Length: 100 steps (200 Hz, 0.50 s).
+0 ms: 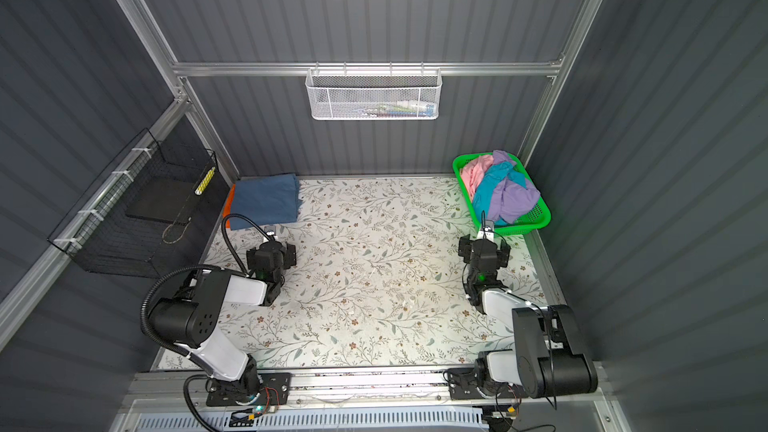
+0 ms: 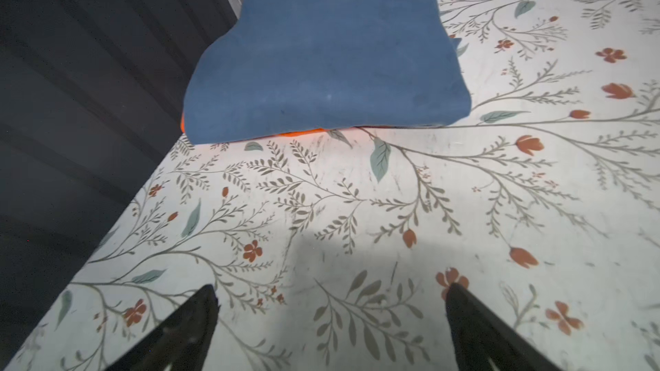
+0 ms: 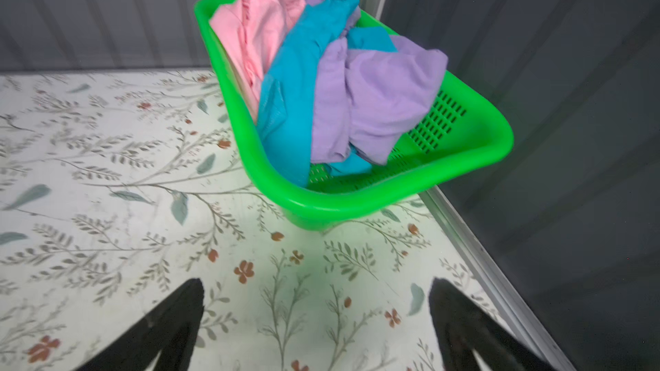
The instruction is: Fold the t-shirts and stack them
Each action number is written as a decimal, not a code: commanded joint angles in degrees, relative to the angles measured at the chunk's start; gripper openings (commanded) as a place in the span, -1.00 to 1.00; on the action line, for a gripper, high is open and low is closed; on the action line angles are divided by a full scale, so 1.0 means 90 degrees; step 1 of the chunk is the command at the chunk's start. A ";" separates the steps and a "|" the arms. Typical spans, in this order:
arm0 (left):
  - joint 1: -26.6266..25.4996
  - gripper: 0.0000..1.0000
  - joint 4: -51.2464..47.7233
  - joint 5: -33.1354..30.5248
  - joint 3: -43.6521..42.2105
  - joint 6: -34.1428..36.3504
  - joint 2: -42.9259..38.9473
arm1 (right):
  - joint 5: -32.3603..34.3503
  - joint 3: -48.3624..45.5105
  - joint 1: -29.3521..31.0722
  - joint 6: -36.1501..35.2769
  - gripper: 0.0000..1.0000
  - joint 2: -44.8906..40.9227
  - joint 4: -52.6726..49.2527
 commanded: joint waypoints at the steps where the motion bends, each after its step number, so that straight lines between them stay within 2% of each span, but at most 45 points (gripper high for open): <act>1: 0.0203 1.00 0.2033 0.0380 -0.0505 -0.0013 0.0386 | -0.0816 -0.0055 -0.0073 0.0123 0.98 -0.0036 0.0420; 12: 0.0236 0.99 0.1353 0.0567 -0.0515 -0.0204 0.0062 | -0.0922 -0.0222 -0.0120 0.0080 0.98 0.0289 0.1048; 20: 0.0271 0.99 0.1837 0.0632 -0.0565 -0.0105 0.0245 | -0.1041 -0.0443 -0.0217 0.0056 0.98 0.0660 0.2028; 25: 0.0271 0.99 0.2003 0.0620 -0.0558 -0.0036 0.0338 | -0.1174 -0.0539 -0.0323 0.0191 0.98 0.0704 0.2102; 40: 0.0294 1.00 0.1094 0.0744 -0.0314 -0.0144 0.0139 | -0.1917 -0.0733 -0.0738 0.0469 0.98 0.0921 0.2652; 50: 0.0300 0.99 0.1196 0.0752 -0.0178 -0.0071 0.0297 | -0.2278 -0.0630 -0.0856 0.0505 0.98 0.0805 0.2278; 66: 0.0315 1.00 0.0494 0.0819 0.0065 -0.0119 0.0215 | -0.2766 -0.0196 -0.0904 0.0367 0.99 0.0856 0.1502; 100: 0.0320 0.99 0.0671 0.0814 0.0033 -0.0103 0.0257 | -0.2721 -0.0246 -0.0905 0.0391 0.98 0.0822 0.1554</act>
